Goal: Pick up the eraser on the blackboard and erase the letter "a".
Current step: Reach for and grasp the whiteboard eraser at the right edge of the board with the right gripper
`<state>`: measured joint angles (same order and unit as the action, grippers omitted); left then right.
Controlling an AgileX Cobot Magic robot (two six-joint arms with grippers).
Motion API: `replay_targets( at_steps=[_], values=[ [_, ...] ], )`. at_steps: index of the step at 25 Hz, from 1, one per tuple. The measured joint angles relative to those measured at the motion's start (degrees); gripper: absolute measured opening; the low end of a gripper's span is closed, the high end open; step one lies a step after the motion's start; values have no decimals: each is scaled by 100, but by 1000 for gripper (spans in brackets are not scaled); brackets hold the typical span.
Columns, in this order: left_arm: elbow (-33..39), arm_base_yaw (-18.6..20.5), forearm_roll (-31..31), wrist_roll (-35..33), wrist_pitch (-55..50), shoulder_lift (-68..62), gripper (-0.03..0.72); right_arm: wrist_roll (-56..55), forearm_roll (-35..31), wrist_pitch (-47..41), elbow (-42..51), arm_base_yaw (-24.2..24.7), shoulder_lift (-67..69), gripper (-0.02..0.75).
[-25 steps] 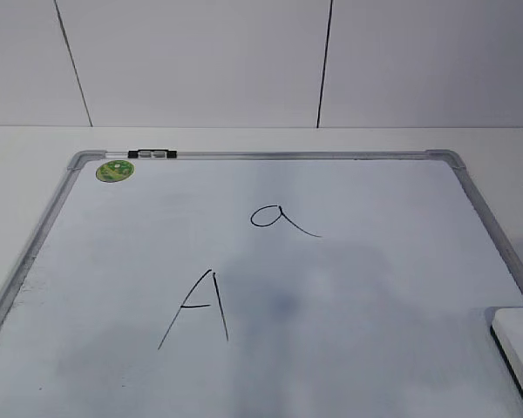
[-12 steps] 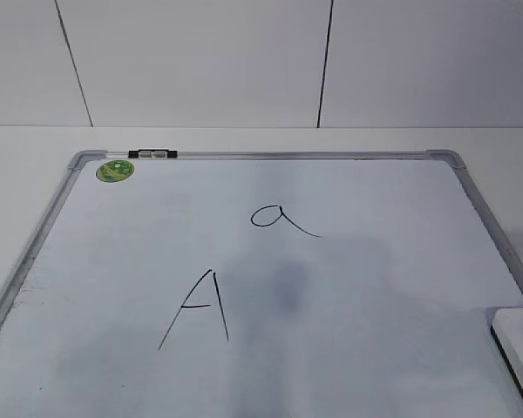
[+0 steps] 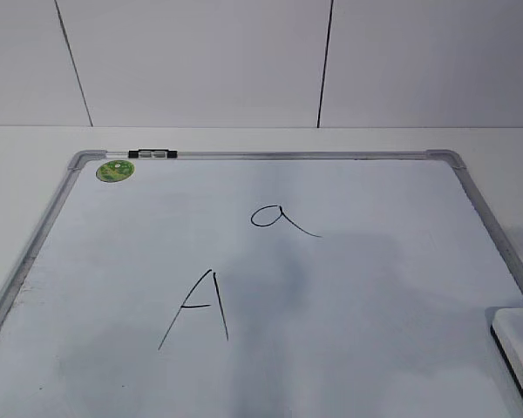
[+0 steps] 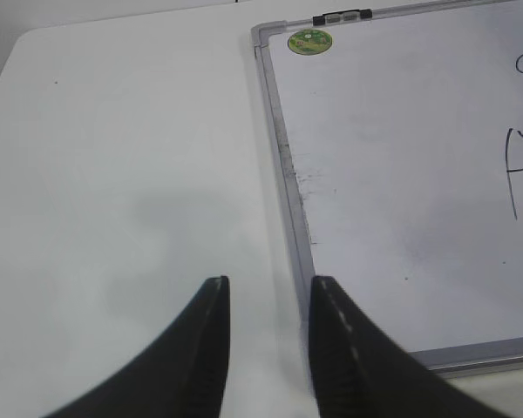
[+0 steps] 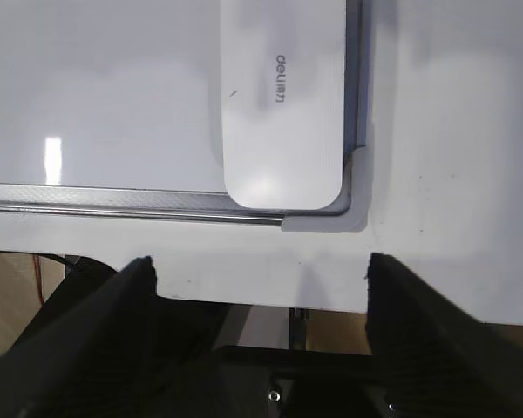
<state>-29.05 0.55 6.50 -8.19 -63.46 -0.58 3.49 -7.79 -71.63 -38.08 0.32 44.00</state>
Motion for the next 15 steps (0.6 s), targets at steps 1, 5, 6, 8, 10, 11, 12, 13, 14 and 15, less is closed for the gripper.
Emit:
replay_targets(
  at_steps=[1, 5, 6, 8, 10, 11, 12, 13, 14, 15],
  values=[
    [0, 0, 0, 0, 0, 0, 235, 0, -26, 11, 0, 0, 62, 592],
    [0, 0, 0, 0, 0, 0, 235, 0, -89, 19, 0, 0, 355, 592],
    [0, 0, 0, 0, 0, 0, 235, 0, -101, 24, 0, 0, 431, 592],
    [0, 0, 0, 0, 0, 0, 235, 0, -151, 33, 0, 0, 555, 592],
    [0, 0, 0, 0, 0, 0, 235, 0, -200, 74, 0, 0, 645, 592],
    [0, 0, 0, 0, 0, 0, 235, 0, -210, 129, 0, 0, 671, 592],
    [0, 0, 0, 0, 0, 0, 235, 0, -236, 199, 0, 0, 670, 592],
    [0, 0, 0, 0, 0, 0, 235, 0, -251, 248, 0, 0, 674, 592],
    [0, 0, 0, 0, 0, 0, 235, 0, -266, 261, 0, 0, 683, 592],
    [0, 0, 0, 0, 0, 0, 235, 0, -272, 277, 0, 0, 695, 592]
  ],
)
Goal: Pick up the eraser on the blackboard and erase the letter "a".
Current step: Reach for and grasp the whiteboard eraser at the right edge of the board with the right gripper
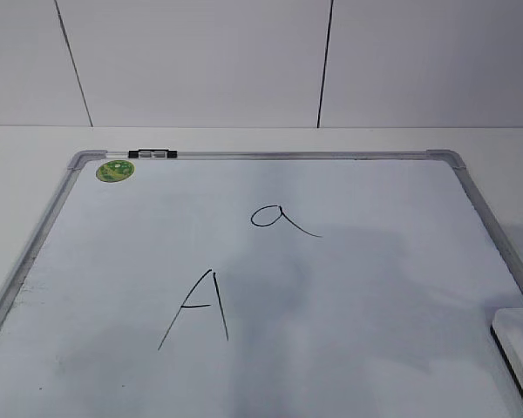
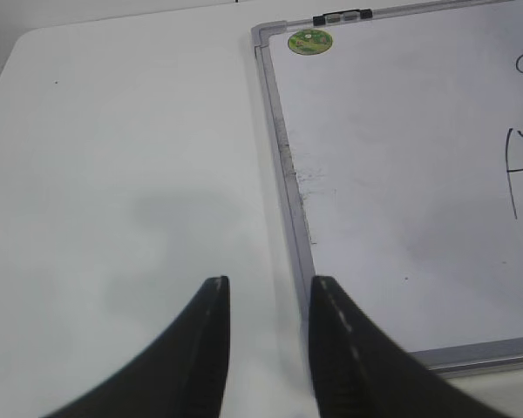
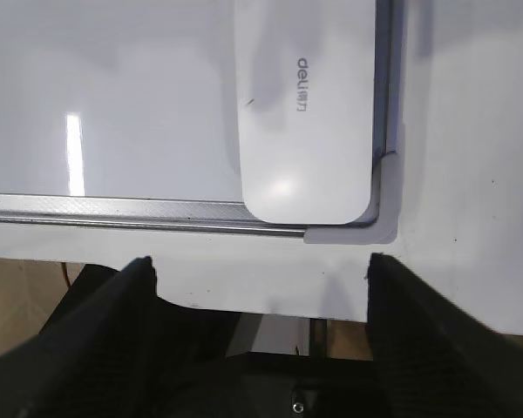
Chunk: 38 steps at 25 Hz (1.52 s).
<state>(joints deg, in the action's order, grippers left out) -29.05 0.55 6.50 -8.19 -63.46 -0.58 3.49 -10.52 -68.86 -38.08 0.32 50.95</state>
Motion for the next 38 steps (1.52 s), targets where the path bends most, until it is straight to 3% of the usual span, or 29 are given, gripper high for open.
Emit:
replay_targets(
  at_steps=[12, 28, 38],
  values=[
    [0, 0, 0, 0, 0, 0, 235, -14, 143, 91, 0, -92, 803, 592],
    [0, 0, 0, 0, 0, 0, 235, -229, 274, 915, -8, -240, 1535, 592],
    [0, 0, 0, 0, 0, 0, 235, -771, 676, 1227, -268, -801, 2030, 592]
  ],
)
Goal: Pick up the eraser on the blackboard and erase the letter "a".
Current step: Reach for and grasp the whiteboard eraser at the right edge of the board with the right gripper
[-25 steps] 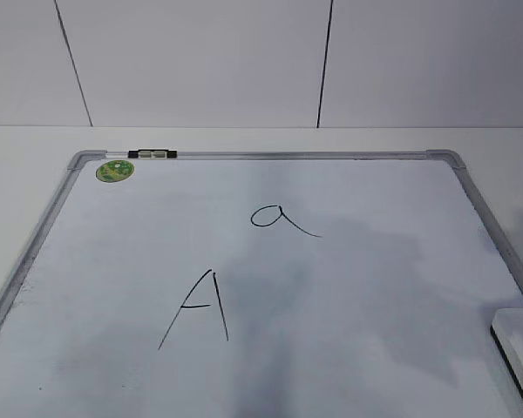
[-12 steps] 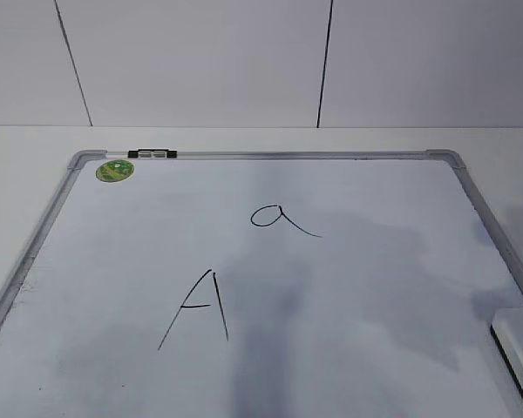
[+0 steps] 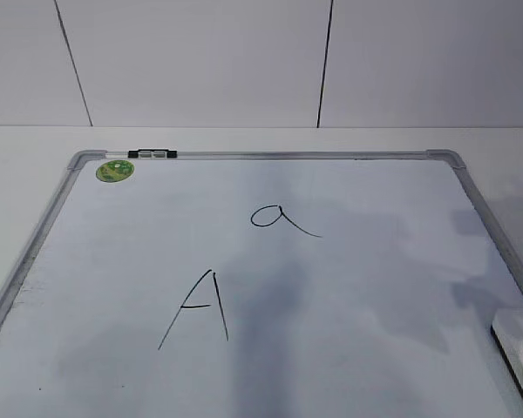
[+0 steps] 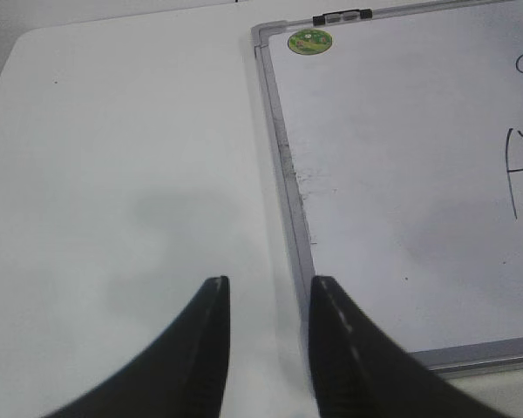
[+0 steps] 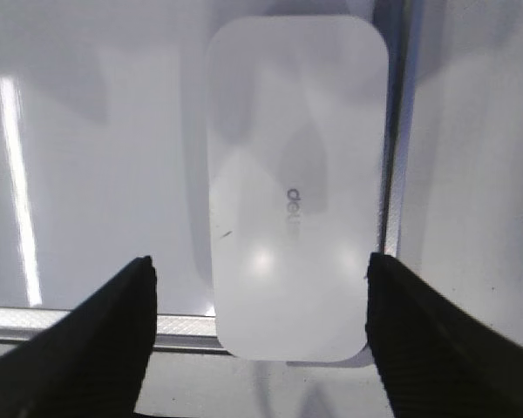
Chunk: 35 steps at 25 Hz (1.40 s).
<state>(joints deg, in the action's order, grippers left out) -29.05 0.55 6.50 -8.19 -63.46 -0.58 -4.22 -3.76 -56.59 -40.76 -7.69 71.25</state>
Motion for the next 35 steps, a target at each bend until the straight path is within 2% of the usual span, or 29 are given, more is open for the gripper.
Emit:
replay_targets(
  at_steps=[15, 21, 35],
  values=[
    [0, 0, 0, 0, 0, 0, 235, -192, 184, -138, -83, -20, 78, 593],
    [0, 0, 0, 0, 0, 0, 235, -196, 228, -131, -83, -20, 78, 657],
    [0, 0, 0, 0, 0, 0, 235, -196, 242, 81, -83, -20, 309, 667]
  ],
)
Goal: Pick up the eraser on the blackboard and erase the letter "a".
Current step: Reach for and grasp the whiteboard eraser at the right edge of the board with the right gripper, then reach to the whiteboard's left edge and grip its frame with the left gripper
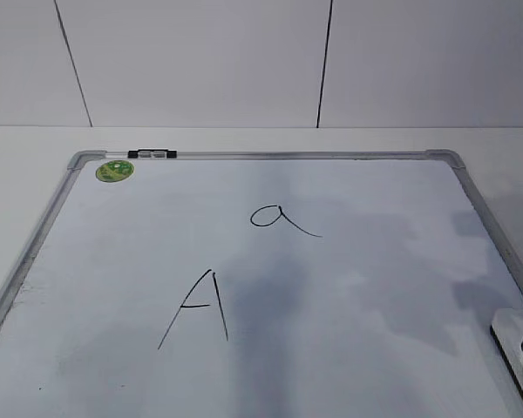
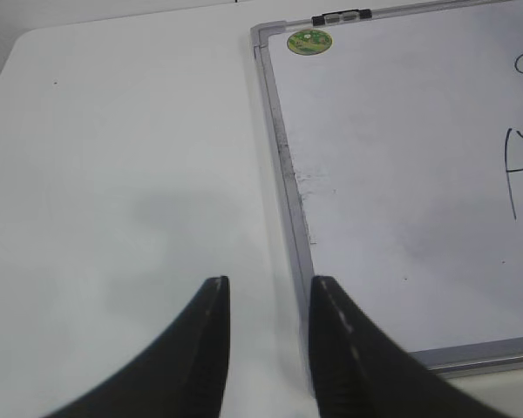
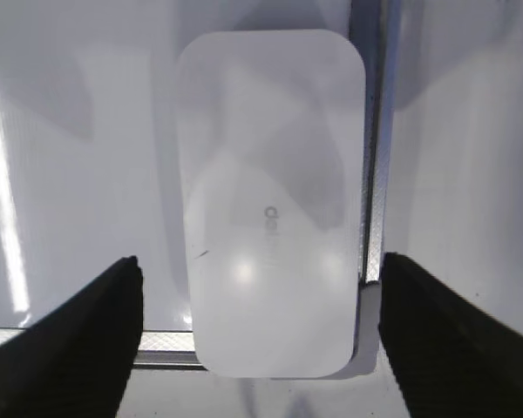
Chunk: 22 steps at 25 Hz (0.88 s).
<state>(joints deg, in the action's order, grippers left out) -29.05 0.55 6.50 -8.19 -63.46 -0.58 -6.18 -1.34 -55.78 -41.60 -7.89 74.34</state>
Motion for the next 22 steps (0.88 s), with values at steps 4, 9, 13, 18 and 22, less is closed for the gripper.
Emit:
replay_targets(
  at_steps=[4, 9, 13, 18, 22],
  values=[
    [0, 0, 0, 0, 0, 0, 235, 0, 0, 28, 0, 0, 236, 667],
    [0, 0, 0, 0, 0, 0, 235, 0, 0, 130, 0, 0, 466, 668],
    [0, 0, 0, 0, 0, 0, 235, 15, 0, 248, 0, 0, 597, 667],
    [0, 0, 0, 0, 0, 0, 235, 15, 13, 349, 0, 0, 856, 668],
    [0, 0, 0, 0, 0, 0, 235, 15, 43, 447, 0, 0, 1012, 667]
  ],
)
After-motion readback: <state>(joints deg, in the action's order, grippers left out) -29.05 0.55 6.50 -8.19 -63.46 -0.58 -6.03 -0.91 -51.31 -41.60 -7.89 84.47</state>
